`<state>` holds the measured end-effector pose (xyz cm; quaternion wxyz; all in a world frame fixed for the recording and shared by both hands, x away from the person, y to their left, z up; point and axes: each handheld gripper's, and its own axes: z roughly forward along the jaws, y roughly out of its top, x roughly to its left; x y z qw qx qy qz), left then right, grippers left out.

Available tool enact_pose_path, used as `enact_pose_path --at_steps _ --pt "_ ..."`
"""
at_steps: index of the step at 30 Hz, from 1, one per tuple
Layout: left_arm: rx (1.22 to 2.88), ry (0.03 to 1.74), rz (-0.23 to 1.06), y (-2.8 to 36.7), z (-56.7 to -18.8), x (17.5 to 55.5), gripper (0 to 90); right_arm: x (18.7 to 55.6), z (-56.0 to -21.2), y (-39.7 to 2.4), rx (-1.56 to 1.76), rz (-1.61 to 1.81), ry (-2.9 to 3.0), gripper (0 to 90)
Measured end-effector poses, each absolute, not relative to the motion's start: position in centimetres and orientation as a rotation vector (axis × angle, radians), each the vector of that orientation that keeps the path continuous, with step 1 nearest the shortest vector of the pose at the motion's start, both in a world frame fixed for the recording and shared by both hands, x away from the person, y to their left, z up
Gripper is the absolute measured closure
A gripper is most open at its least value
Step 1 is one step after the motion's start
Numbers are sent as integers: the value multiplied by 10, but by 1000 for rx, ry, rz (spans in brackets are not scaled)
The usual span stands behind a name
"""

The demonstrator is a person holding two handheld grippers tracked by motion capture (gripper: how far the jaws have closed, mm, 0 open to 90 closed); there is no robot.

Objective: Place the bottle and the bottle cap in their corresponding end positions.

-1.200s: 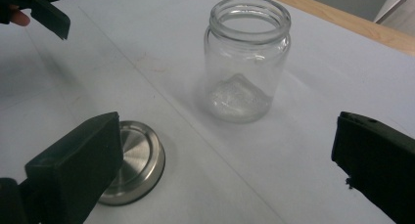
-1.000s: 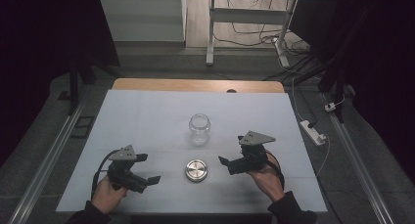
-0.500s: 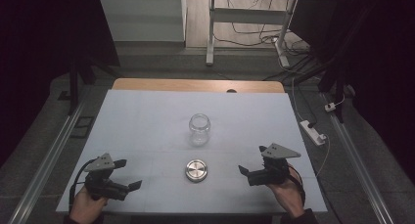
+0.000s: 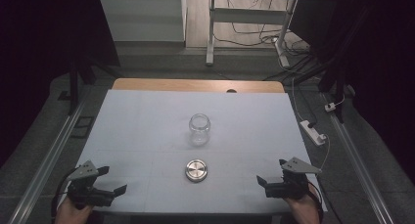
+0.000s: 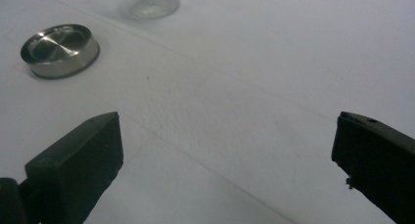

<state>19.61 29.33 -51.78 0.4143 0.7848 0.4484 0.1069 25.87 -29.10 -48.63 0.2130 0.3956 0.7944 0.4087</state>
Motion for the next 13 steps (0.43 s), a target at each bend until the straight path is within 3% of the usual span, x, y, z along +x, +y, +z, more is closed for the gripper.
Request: enact_pose_path --at_steps 13 --pt "1990 1225 255 302 -525 190 0 247 -497 -301 1201 1077 2253 0"
